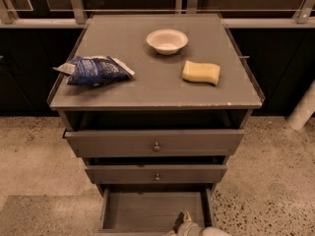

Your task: Close bottom drawer

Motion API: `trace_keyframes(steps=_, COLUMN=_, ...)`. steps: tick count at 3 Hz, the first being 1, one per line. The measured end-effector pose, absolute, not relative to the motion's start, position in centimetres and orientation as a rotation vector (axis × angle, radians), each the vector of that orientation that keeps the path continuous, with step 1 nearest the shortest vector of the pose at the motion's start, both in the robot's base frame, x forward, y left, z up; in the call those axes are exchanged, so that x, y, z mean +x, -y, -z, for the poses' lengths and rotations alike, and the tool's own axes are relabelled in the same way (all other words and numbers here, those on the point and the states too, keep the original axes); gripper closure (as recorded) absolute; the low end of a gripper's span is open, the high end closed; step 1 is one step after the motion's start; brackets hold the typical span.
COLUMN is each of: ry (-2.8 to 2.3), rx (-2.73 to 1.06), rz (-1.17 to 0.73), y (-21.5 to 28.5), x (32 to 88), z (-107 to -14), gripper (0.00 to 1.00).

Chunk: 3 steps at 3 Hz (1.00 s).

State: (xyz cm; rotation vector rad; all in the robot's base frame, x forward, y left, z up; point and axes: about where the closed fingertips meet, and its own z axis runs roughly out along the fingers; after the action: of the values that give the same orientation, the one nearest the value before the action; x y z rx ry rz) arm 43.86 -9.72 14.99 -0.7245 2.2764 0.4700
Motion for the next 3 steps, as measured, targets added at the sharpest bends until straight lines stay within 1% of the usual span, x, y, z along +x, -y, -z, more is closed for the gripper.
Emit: trace_keyframes(steps=3, ry=-2.269, rx=-0.69, rz=-0.401, y=10.4, x=45.8, z=-15.0, gripper=0.0)
